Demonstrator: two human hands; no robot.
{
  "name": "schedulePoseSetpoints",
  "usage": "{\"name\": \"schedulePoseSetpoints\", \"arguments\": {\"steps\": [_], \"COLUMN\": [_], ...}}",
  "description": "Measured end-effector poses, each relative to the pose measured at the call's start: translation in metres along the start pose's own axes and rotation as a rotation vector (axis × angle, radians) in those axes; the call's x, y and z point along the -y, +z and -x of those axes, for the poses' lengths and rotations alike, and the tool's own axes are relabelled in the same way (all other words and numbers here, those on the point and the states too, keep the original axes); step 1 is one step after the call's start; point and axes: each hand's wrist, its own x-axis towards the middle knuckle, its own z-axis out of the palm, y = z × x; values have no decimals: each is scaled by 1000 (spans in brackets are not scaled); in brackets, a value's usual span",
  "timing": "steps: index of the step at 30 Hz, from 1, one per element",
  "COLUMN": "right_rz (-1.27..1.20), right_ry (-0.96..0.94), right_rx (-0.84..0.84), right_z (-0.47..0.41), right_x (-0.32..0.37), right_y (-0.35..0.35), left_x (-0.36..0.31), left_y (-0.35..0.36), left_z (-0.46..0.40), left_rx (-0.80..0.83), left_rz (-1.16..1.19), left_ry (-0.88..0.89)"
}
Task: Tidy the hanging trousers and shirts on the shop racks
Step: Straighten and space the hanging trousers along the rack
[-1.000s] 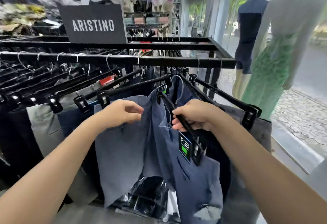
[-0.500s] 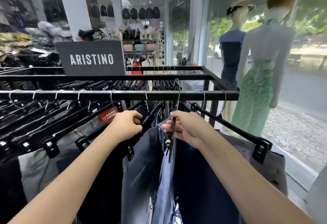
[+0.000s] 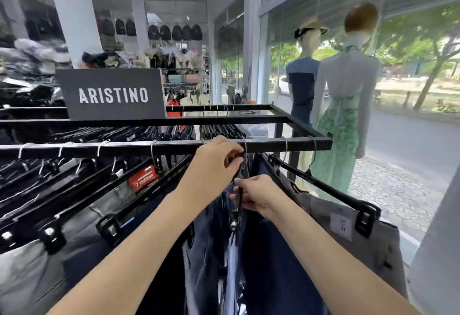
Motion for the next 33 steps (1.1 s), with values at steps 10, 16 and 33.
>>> {"name": "schedulePoseSetpoints", "arguments": {"steps": [10, 16, 33], "right_rz": [190, 346, 1250], "right_ry": [-4, -25, -531], "right_rx": [-8, -91, 82], "right_z": [11, 13, 35], "right_x": [5, 10, 8], "right_y": [-11, -12, 19], "left_x": [-2, 12, 62], "left_y": [24, 29, -28], "left_z": [-44, -42, 56], "left_rx": [235, 193, 489], "left_rz": [-82, 160, -297], "left_ry": [-156, -190, -491]}}
